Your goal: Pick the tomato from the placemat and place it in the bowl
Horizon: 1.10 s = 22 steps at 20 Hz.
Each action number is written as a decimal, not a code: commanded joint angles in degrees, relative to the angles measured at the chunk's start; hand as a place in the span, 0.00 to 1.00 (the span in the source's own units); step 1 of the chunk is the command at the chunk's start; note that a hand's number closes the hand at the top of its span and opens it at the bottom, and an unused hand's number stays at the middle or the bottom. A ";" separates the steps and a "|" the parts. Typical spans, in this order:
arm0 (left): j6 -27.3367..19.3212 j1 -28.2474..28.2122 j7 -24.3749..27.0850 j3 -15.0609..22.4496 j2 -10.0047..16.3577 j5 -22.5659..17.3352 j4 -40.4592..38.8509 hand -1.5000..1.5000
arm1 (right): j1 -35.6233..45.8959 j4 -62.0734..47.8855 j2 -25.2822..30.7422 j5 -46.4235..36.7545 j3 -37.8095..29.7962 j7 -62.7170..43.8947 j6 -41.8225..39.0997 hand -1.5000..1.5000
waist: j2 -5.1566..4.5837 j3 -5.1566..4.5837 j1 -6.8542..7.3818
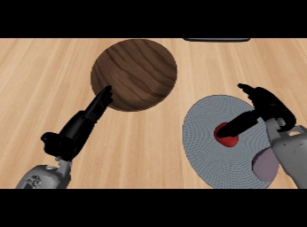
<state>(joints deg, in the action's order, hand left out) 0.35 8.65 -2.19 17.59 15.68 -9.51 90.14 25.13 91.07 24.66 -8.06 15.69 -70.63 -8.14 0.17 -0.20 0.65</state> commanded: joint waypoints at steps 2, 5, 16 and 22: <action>-0.10 0.68 -0.64 -1.42 -0.17 0.08 -0.22 0.50 | 1.16 -0.74 -1.88 -0.48 3.46 -13.12 -2.67 0.00 | -0.04 0.12 -0.49; 0.03 -1.29 -3.21 -0.69 0.30 -0.26 4.05 0.50 | 5.52 -3.10 -2.77 -2.62 4.56 -14.56 -2.05 0.00 | 0.10 0.09 0.12; 1.27 1.19 -3.17 -2.80 -1.04 -0.45 0.73 0.50 | 2.34 -1.09 -4.32 -14.64 9.32 -14.56 0.31 0.00 | 0.07 0.10 -0.98; 0.56 -2.46 -0.59 -1.60 -1.66 1.99 0.77 0.50 | -2.76 -2.97 -4.29 -18.97 9.33 -11.96 1.76 0.00 | -0.03 0.14 -0.78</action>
<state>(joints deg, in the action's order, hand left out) 0.82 6.75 -2.61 16.49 13.99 -7.65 90.99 23.53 88.74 21.82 -23.97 23.95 -70.98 -6.14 0.20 -0.09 -0.19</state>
